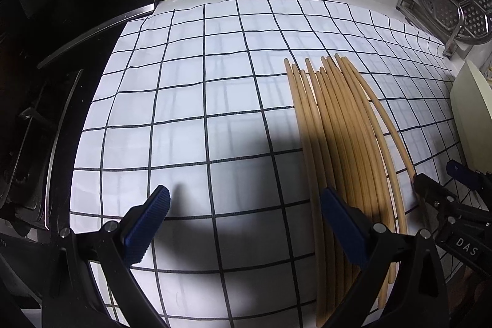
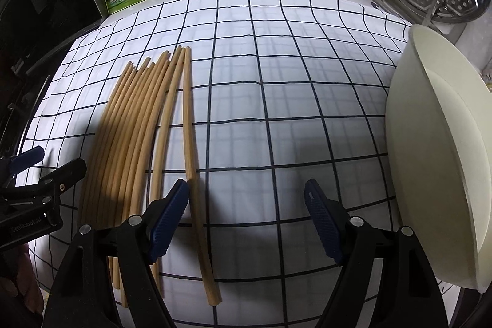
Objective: Organize utensils
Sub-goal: 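Lower both tools toward the bundle of wooden chopsticks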
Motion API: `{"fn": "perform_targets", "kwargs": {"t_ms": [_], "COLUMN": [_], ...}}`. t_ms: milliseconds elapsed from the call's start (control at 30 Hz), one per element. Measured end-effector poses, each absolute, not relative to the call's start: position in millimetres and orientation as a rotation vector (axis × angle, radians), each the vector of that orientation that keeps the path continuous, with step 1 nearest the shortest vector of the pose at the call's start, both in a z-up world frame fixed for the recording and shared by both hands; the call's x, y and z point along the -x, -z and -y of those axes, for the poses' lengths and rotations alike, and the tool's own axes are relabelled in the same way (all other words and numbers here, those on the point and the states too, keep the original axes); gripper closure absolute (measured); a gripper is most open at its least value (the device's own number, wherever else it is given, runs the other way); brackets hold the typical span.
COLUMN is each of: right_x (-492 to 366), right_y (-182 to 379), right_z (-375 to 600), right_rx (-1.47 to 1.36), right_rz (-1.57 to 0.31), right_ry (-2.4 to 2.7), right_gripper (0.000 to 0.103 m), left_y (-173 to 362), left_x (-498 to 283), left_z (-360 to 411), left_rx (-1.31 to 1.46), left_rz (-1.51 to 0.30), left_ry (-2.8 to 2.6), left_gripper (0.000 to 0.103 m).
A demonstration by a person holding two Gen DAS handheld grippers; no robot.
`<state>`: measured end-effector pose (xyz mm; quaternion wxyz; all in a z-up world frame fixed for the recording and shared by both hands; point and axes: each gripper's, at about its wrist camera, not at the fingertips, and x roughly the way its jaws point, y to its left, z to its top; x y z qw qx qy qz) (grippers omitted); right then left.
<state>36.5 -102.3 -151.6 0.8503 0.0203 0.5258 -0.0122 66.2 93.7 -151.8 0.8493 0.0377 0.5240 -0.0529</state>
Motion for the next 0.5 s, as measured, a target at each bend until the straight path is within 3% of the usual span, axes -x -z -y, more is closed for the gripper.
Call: {"fn": "perform_targets", "kwargs": {"t_ms": [500], "right_x": [-36.1], "right_y": [152.0], "right_z": [99.4], "right_rx": [-0.041], "right_rz": [-1.100], "right_ry": [0.011], "right_gripper": [0.029], "left_y": [158.6], "left_x": [-65.5], "left_z": [-95.0], "left_rx": [-0.110], "left_rz": [-1.121], "left_ry": [0.074], "left_gripper": [0.005]}}
